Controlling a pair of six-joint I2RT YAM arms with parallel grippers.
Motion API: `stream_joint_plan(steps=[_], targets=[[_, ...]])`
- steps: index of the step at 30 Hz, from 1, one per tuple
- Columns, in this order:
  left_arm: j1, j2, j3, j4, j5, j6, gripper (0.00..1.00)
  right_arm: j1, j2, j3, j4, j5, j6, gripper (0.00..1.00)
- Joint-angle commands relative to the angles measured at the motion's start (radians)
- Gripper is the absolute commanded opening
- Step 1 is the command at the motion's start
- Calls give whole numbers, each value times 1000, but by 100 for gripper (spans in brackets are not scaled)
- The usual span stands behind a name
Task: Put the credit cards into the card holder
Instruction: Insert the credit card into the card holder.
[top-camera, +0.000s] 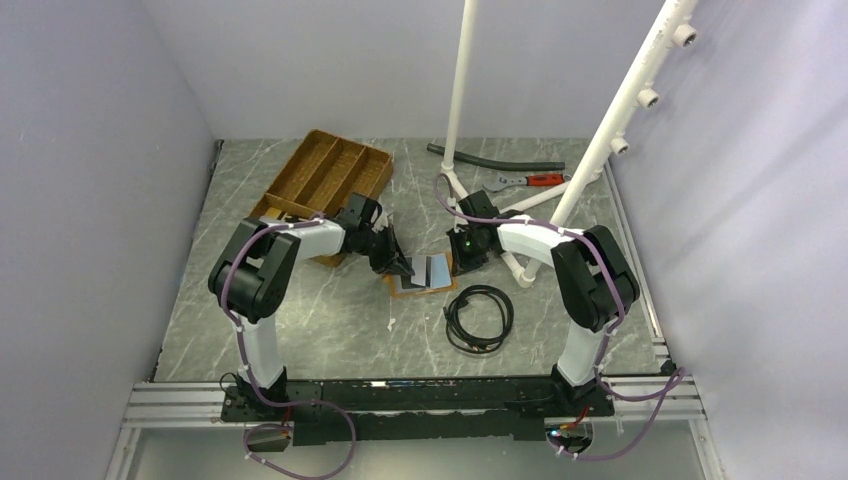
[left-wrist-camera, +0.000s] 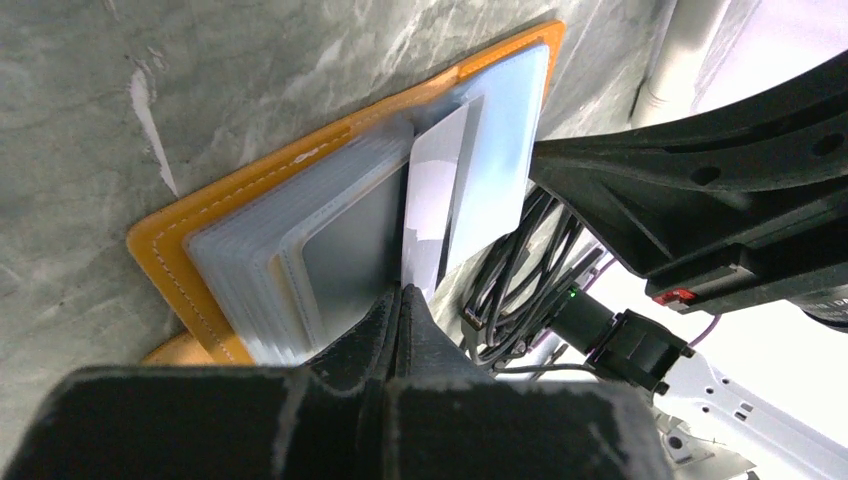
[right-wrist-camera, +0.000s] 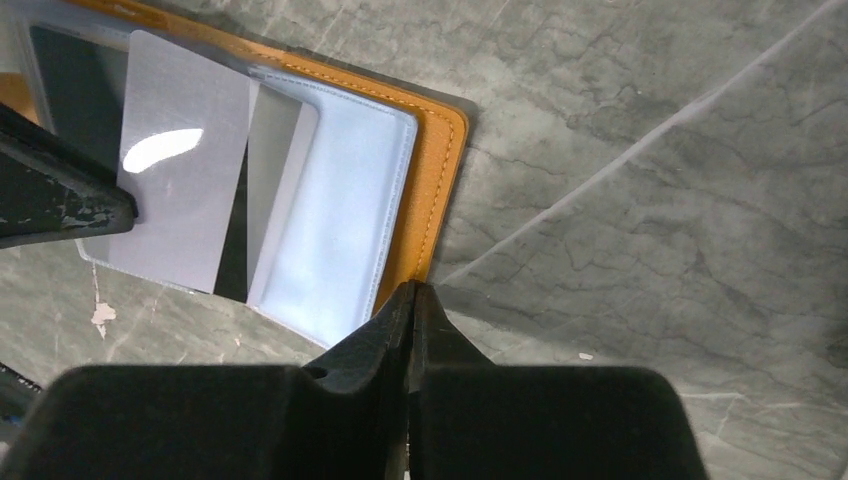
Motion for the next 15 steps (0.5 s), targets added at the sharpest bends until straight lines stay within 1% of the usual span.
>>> stream_joint_plan(steps=[1, 4, 9, 11, 12, 13, 14, 15], targets=[[-22, -9, -17, 67, -54, -37, 0, 5, 5, -25, 44, -72, 19, 2], [-39, -28, -34, 87, -104, -53, 0, 5, 0, -34, 52, -89, 28, 1], [-71, -42, -95, 176, -130, -133, 0, 5, -5, -46, 62, -118, 42, 0], [-88, -40, -93, 185, -138, -140, 0, 5, -11, -58, 75, -135, 60, 0], [-97, -40, -79, 163, -149, -116, 0, 5, -14, -64, 82, -135, 68, 0], [-107, -45, -51, 107, -179, -81, 0, 5, -17, -67, 85, -130, 72, 0], [-117, -51, -20, 16, -213, -39, 0, 5, -18, -68, 84, -126, 73, 1], [-128, -53, 11, -35, -237, 0, 4, 5, -20, -68, 81, -120, 72, 1]])
